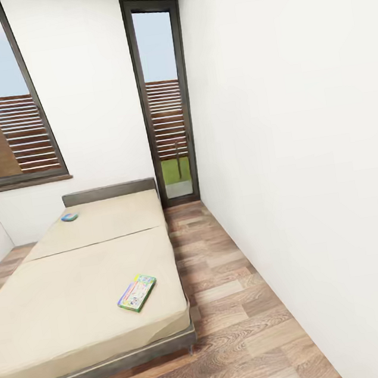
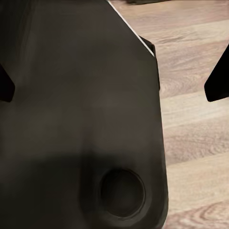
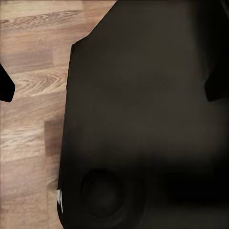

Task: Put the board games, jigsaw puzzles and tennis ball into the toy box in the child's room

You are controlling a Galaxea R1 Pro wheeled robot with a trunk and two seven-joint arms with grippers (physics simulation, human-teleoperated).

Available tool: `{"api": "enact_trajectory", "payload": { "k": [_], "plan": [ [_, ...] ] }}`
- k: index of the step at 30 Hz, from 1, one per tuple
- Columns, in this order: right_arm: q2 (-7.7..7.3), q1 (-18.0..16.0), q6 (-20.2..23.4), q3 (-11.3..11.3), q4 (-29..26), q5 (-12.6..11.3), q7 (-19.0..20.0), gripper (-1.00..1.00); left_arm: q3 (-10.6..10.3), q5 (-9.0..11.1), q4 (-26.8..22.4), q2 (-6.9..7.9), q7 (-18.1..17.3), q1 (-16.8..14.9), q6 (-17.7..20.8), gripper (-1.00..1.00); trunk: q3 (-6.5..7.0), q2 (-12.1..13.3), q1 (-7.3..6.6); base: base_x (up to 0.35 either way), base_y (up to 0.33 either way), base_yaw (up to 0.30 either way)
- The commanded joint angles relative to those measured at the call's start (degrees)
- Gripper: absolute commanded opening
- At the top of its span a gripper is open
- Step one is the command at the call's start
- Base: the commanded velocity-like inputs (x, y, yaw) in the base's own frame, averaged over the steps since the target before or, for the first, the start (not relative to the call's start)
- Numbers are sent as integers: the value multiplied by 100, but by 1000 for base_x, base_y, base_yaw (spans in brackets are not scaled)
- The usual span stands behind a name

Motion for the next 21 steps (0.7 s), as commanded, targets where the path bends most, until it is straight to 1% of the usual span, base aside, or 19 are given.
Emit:
{"api": "enact_trajectory", "payload": {
  "k": [1,8,11,13,21],
  "plan": [
    [0,-1,0,0,0,0,0,100,0,0,0,0,0,-1,0,100,-3,-1,0,0,0,0],
    [-9,-10,21,-2,0,-21,-9,100,9,0,9,9,-9,-10,-9,100,-3,-1,0,0,0,0],
    [49,-10,-4,0,0,-12,-3,100,11,0,9,-33,-9,-10,-11,100,-3,-1,0,0,0,0],
    [99,-10,-17,4,0,-2,-6,100,17,0,5,-35,-9,-10,-28,100,-3,-1,0,0,0,0],
    [153,-10,-16,13,0,13,-7,100,13,1,-6,-21,-8,-10,-164,100,-3,-1,0,0,0,0]
  ]
}}
